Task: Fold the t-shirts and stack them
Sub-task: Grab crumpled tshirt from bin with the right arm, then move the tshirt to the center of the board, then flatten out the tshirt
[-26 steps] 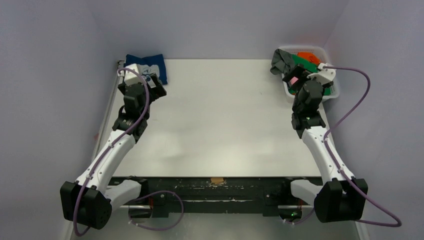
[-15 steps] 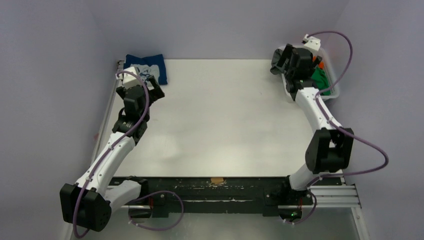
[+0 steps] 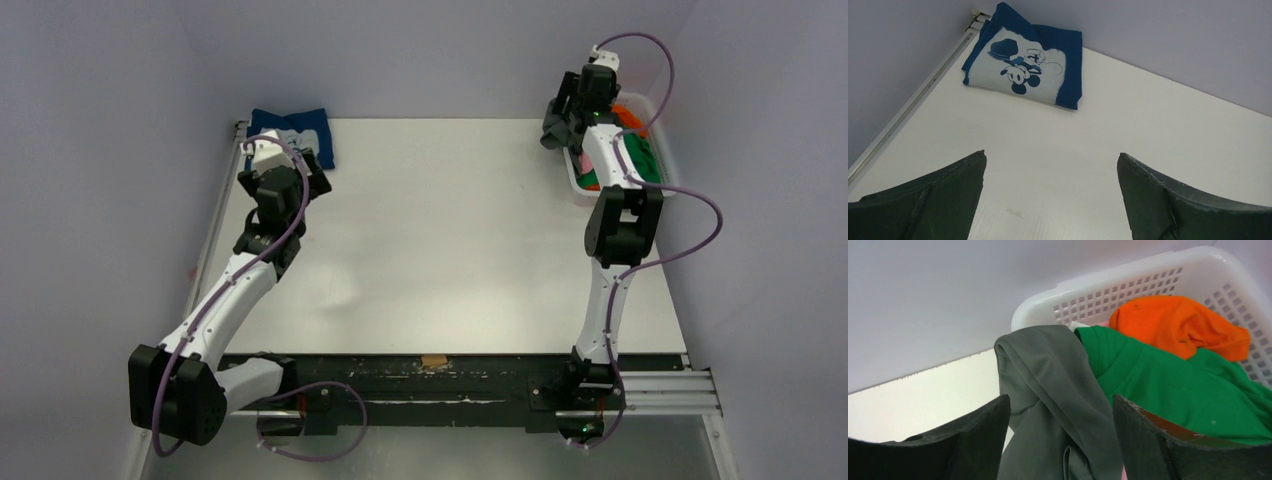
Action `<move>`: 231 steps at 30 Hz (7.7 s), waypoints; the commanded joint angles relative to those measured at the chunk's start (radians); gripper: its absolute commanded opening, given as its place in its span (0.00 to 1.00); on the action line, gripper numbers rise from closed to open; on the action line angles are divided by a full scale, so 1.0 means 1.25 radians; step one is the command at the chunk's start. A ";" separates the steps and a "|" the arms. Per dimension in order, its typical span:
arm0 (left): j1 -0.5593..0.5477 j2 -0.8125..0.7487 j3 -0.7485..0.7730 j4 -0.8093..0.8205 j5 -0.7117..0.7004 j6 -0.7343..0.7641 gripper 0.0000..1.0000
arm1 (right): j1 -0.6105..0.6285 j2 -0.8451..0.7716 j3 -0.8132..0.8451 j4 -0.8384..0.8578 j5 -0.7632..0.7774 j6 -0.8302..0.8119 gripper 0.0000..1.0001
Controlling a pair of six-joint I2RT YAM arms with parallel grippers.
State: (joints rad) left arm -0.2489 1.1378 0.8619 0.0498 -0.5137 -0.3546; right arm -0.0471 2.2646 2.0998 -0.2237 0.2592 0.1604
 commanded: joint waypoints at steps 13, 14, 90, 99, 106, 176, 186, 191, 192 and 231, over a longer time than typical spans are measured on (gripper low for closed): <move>0.003 0.013 0.039 0.044 -0.021 0.009 1.00 | -0.010 0.053 0.033 0.003 -0.050 -0.088 0.39; 0.003 0.015 0.039 0.045 -0.025 0.010 1.00 | -0.010 0.053 0.031 0.004 -0.054 -0.090 0.37; 0.003 -0.222 -0.095 -0.091 0.014 -0.133 1.00 | 0.230 -0.435 -0.084 0.271 -0.810 0.116 0.00; 0.002 -0.192 -0.070 -0.173 0.070 -0.155 1.00 | 0.206 -0.398 -0.443 0.073 -0.235 -0.107 0.63; 0.002 -0.090 -0.033 -0.247 0.250 -0.167 1.00 | 0.200 -0.329 -0.437 -0.026 -0.120 -0.021 0.99; 0.008 -0.135 0.163 -0.018 0.016 0.063 0.00 | 0.136 -0.749 -0.639 0.234 0.118 0.086 0.00; 0.010 -0.321 0.177 0.099 0.096 0.164 0.00 | 0.136 -0.940 -0.617 0.353 0.047 -0.026 0.00; 0.009 -0.374 0.187 0.116 0.145 0.182 0.00 | 0.134 -1.013 -0.623 0.354 -0.024 -0.044 0.00; 0.010 -0.376 0.190 0.113 0.145 0.185 0.00 | 0.135 -1.025 -0.630 0.354 -0.033 -0.044 0.00; 0.042 0.336 0.292 -0.427 0.547 -0.076 1.00 | 0.115 -0.365 -0.566 0.031 0.048 0.203 0.58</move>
State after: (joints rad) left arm -0.0986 1.6192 1.2804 -0.4194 0.0273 -0.4454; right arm 0.0971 1.8713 1.3731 -0.1398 0.2382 0.3664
